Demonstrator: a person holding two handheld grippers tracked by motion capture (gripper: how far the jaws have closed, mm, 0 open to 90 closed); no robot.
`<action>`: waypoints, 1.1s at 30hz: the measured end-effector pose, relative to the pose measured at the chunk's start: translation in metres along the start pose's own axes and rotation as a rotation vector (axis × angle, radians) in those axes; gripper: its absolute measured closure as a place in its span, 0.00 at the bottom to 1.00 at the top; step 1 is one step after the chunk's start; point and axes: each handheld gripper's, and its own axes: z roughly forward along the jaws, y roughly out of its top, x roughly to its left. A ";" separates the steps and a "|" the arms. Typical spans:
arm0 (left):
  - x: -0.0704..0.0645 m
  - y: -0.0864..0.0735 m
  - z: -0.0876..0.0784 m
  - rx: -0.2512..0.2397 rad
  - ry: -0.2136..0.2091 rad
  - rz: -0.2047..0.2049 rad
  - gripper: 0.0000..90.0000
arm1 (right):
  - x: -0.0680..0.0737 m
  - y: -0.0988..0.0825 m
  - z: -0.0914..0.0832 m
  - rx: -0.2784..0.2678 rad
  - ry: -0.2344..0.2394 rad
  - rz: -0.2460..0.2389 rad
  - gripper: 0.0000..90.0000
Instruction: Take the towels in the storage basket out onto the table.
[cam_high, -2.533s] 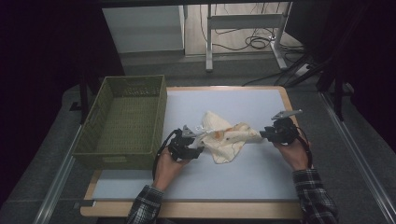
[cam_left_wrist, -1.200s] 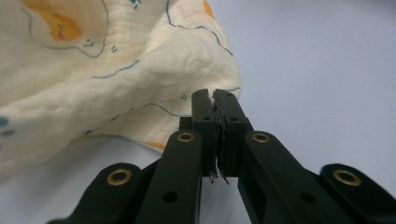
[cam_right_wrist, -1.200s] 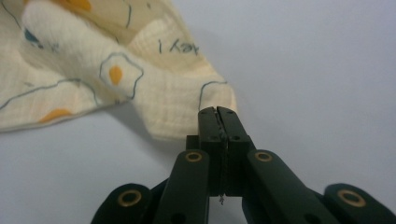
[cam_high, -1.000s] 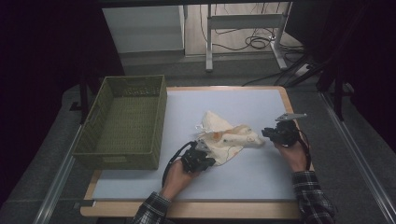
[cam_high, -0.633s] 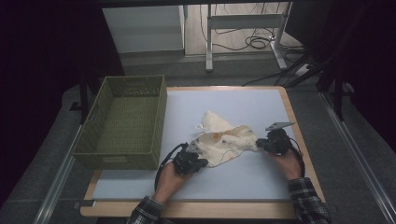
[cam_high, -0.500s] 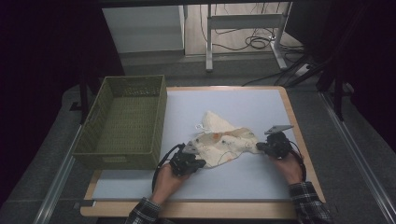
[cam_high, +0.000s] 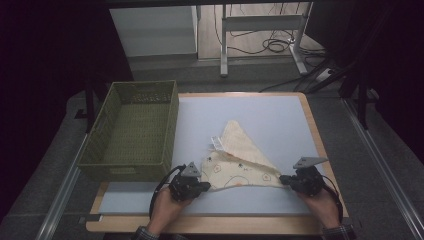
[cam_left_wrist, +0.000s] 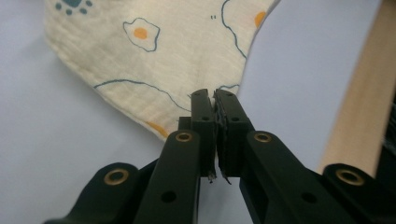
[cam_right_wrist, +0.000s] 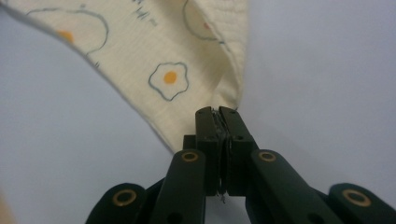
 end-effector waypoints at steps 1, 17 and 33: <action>-0.003 -0.002 -0.003 0.005 -0.005 -0.001 0.93 | 0.002 -0.002 -0.001 0.000 0.000 -0.004 0.94; 0.024 0.005 0.025 -0.013 0.202 -0.035 0.15 | 0.004 0.040 0.008 -0.062 0.034 -0.025 0.70; 0.025 0.002 0.028 -0.031 0.199 -0.025 0.10 | 0.028 0.095 0.068 -0.078 0.117 -0.097 0.73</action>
